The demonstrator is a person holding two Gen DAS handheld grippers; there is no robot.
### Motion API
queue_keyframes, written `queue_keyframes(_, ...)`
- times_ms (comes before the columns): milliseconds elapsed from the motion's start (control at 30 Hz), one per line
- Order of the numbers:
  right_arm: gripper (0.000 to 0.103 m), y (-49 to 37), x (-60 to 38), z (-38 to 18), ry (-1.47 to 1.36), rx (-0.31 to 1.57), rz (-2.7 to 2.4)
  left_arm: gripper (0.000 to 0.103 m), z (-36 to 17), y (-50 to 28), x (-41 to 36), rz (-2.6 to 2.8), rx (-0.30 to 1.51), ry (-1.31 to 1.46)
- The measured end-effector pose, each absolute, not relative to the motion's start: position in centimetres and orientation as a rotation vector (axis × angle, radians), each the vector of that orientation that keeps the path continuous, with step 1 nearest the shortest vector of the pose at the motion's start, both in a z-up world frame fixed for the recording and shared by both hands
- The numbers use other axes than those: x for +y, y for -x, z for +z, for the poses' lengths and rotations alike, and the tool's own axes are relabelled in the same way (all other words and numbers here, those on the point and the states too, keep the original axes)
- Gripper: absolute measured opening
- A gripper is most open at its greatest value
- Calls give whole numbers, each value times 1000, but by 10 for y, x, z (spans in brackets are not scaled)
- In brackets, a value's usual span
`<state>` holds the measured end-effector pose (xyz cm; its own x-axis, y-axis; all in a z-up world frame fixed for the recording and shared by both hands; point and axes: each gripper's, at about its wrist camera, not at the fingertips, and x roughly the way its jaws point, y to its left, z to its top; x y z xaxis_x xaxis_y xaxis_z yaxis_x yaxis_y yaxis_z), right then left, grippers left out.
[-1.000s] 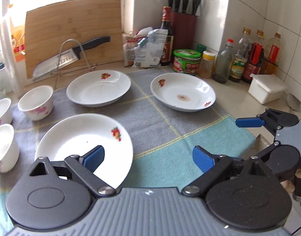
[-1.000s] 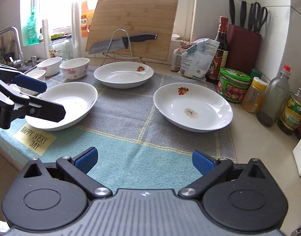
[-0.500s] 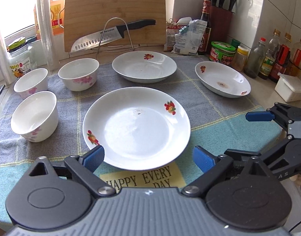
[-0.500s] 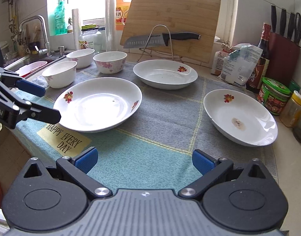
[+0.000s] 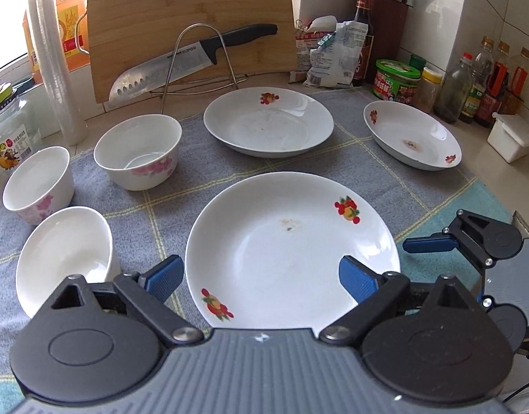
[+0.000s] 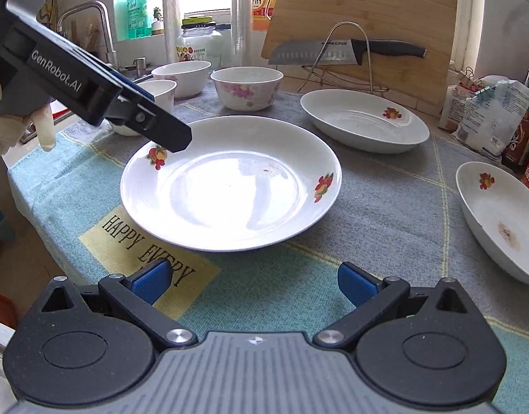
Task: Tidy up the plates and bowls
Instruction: 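Move the left gripper to the large flower plate's rim and grasp it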
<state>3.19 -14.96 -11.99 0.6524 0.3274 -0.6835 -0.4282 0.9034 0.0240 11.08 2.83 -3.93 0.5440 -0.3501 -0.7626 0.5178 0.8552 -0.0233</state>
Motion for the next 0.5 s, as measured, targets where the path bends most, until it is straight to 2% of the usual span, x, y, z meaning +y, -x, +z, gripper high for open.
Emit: queue_keyframes(500,103,-37,-133,-124,170,719,439,96,-46,-167,24,-654,898,-277)
